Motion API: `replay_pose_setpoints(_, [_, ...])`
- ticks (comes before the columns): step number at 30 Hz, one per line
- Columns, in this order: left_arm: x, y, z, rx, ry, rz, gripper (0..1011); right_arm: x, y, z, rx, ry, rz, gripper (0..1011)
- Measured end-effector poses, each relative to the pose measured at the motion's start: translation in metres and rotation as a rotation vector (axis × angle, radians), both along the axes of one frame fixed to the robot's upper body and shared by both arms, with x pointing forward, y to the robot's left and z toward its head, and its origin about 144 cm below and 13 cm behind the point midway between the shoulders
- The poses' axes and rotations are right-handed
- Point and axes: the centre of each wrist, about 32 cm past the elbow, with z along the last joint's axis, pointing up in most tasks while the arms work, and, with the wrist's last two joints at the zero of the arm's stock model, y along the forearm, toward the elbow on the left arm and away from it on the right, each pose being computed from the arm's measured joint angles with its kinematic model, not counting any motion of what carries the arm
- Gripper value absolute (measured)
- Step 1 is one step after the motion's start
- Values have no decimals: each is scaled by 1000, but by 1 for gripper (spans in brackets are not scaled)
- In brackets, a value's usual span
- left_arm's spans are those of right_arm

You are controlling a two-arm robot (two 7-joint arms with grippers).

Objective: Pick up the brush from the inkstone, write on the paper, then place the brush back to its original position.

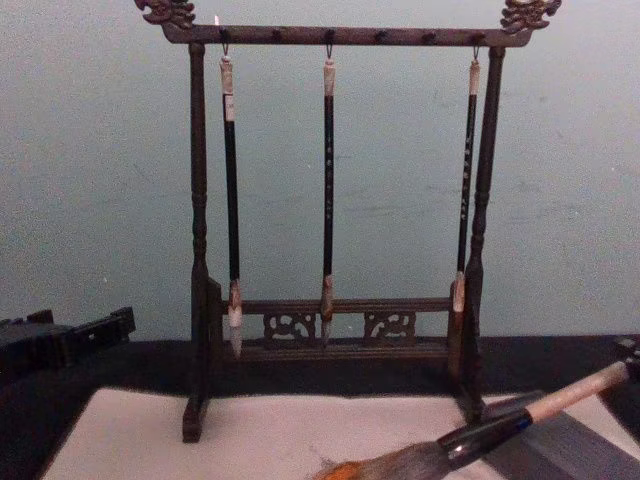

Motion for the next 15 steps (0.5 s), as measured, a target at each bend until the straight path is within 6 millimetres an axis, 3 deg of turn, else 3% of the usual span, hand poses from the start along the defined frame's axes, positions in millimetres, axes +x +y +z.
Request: replay_pose_setpoints(15, [0,0,0,0,0,0,1002,0,0,0,0,0,0,1001])
